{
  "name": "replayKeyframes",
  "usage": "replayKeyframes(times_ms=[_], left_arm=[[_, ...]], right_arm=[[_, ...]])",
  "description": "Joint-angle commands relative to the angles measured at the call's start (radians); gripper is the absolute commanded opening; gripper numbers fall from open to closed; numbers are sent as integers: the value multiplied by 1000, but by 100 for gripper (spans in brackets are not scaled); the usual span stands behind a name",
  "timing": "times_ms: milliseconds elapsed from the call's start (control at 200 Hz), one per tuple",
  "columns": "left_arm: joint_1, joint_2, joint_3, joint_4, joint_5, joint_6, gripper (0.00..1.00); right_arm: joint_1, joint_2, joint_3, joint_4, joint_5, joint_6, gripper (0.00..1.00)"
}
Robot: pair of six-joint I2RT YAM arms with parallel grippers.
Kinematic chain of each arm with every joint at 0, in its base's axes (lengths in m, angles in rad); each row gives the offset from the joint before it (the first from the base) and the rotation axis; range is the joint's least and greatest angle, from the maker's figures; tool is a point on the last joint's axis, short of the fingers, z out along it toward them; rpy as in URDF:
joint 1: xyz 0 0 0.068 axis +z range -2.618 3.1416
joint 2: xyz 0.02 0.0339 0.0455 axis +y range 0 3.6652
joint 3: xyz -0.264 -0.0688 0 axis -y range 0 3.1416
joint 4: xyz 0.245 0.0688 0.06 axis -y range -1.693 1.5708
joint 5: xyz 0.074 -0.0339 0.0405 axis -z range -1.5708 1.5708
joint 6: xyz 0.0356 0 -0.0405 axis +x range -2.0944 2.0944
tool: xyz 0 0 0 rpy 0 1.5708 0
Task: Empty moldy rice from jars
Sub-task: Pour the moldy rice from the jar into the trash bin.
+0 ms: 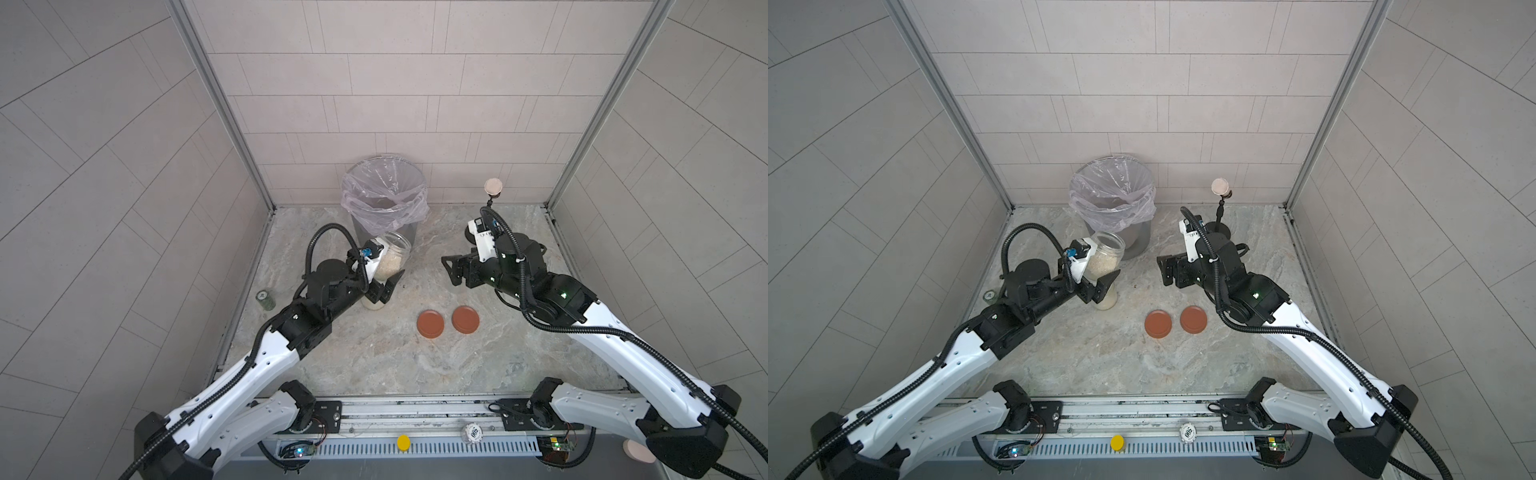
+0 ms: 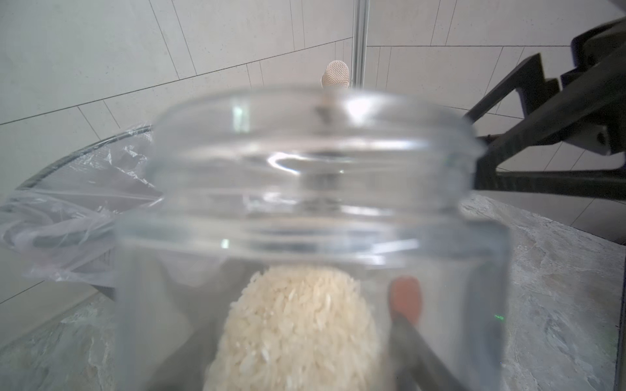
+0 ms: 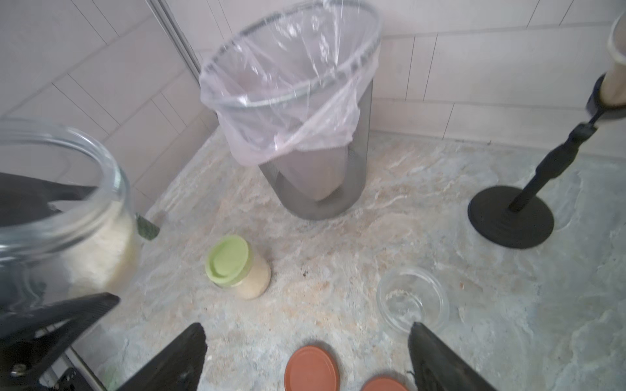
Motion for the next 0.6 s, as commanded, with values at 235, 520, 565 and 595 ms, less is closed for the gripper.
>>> replayKeyframes(times_ms=[235, 520, 565, 595], left_arm=[[214, 223, 391, -77, 278, 108, 0], [356, 400, 577, -74, 469, 108, 0], [372, 429, 600, -65, 494, 102, 0], [381, 448, 616, -60, 511, 96, 0]], right_arm=[[-40, 246, 249, 215, -127, 60, 97], [-51, 416, 367, 431, -248, 124, 100], [-59, 435, 369, 475, -269, 140, 100], [-61, 446, 370, 502, -271, 152, 100]])
